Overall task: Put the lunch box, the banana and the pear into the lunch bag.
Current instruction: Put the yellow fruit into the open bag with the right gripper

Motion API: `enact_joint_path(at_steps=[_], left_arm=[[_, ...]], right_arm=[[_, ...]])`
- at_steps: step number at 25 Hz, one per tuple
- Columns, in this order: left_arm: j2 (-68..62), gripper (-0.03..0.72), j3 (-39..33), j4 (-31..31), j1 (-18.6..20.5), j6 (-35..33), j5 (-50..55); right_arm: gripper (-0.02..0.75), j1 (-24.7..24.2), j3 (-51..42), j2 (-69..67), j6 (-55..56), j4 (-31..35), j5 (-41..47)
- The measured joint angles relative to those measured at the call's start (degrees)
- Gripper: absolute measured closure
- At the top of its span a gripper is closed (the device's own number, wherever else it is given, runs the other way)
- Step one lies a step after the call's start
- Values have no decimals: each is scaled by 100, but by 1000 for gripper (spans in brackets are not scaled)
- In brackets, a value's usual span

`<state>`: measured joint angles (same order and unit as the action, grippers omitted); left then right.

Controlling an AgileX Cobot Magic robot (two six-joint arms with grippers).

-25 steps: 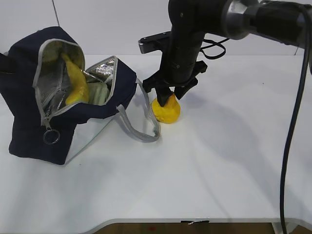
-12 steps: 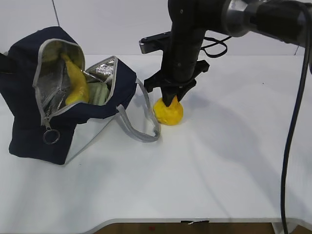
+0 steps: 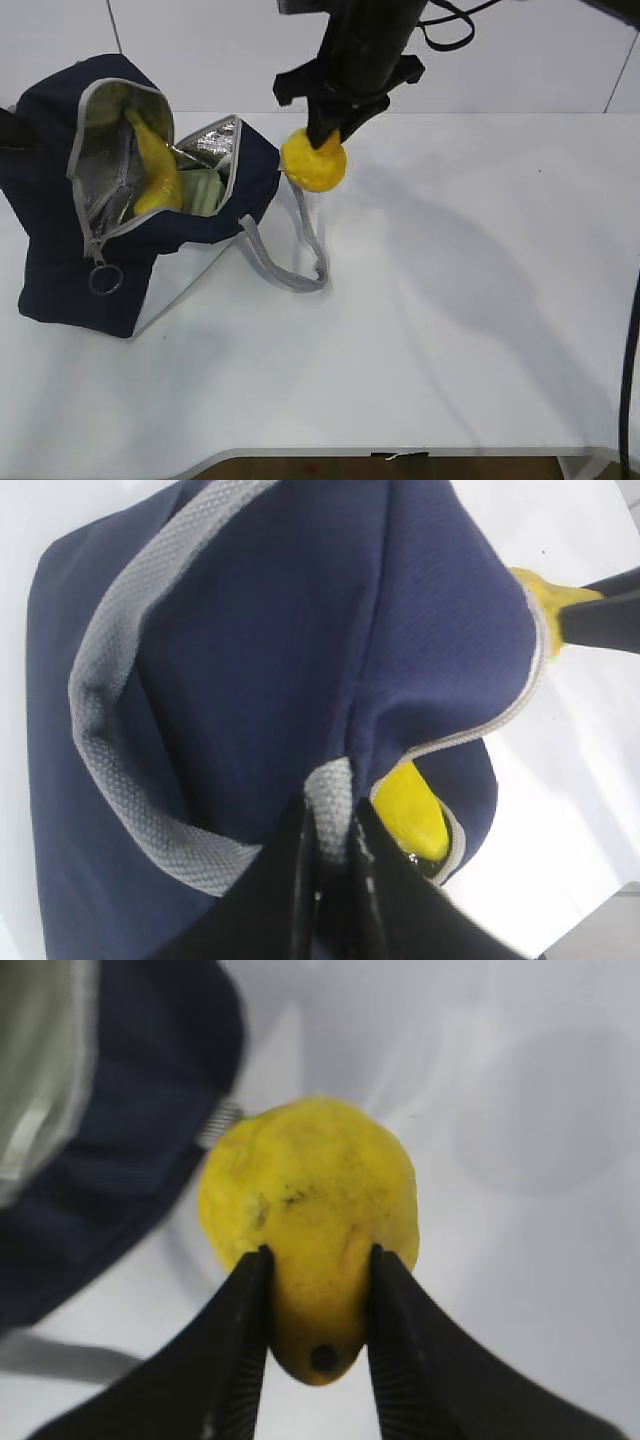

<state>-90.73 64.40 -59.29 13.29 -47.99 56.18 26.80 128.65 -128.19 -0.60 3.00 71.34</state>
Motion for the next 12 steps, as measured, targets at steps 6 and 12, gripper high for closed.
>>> enact_joint_path(at_steps=[6, 12], left_arm=[[0, 665, 0, -34, 0, 12, -24], [0, 665, 0, -46, 0, 12, -24]], right_arm=[[497, -9, 37, 247, -464, 2019, 10], [497, -9, 46, 163, -1189, 3762, 12]])
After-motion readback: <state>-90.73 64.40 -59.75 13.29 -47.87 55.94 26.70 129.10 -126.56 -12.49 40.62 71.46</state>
